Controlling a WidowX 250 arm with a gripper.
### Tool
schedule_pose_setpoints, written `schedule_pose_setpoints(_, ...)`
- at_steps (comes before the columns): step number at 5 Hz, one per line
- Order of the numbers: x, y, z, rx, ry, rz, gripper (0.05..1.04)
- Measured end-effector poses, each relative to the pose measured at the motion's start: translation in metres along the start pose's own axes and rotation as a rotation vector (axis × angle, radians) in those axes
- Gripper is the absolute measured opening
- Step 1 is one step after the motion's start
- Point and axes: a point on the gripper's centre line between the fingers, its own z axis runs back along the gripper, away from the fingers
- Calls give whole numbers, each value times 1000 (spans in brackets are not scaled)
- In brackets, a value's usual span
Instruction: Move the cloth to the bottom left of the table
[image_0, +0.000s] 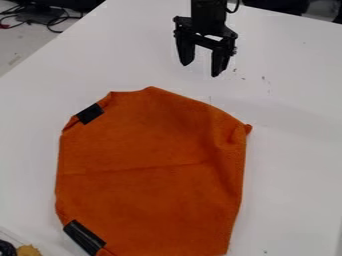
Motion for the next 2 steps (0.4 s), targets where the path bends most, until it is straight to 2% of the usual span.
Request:
schedule_pose_setpoints(1,-8,-2,-21,-16,55,4,999)
schedule_pose_setpoints(2,-25,0,-26,-35,57,54,999)
